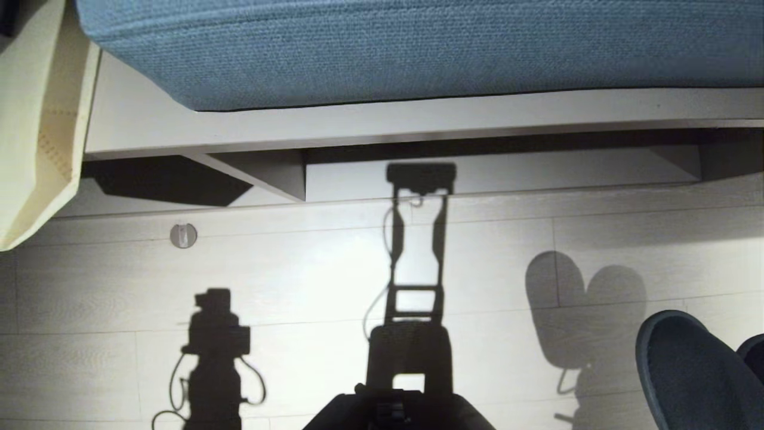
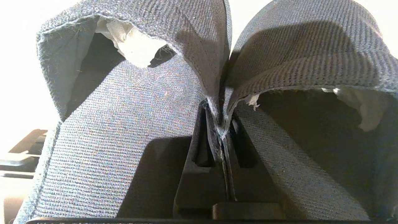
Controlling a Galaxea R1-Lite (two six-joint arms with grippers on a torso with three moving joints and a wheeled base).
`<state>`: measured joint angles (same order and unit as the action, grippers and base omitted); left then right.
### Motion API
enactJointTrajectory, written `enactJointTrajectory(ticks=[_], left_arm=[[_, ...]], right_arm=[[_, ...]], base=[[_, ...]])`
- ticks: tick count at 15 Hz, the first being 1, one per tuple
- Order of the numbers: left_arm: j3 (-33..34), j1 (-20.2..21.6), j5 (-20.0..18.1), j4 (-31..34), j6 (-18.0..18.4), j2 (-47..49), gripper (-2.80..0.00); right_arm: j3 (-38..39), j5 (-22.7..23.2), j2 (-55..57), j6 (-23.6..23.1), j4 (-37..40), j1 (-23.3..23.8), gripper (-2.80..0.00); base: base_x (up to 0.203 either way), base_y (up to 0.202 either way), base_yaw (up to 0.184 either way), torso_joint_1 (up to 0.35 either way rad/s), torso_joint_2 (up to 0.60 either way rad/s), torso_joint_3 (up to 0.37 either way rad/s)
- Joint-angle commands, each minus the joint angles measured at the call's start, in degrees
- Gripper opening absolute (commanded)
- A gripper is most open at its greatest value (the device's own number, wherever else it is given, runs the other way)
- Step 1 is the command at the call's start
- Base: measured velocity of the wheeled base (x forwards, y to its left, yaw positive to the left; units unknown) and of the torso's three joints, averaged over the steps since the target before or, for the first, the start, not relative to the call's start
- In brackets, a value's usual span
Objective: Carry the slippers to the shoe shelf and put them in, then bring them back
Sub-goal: Place the slippers on the floor
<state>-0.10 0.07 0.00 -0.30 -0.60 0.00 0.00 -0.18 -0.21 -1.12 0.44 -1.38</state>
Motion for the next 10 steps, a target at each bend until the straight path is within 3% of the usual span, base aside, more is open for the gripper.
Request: enactJointTrajectory(ticks=[1, 10], left_arm=[[0.01, 0.01, 0.00, -0.05, -0.02, 0.09, -2.80], [0.01, 0.01, 0.00, -0.05, -0.02, 0.09, -2.80]], right_arm=[[0.09, 0.01, 0.21, -0.02, -0.09, -0.03, -2.80], [0.09, 0.01, 0.21, -0.02, 0.00, -0.03, -2.80]], base=[[0.000, 0.000, 0.000, -0.005, 0.00, 0.202], [0.000, 0.000, 0.000, 0.002, 0.00, 0.201]])
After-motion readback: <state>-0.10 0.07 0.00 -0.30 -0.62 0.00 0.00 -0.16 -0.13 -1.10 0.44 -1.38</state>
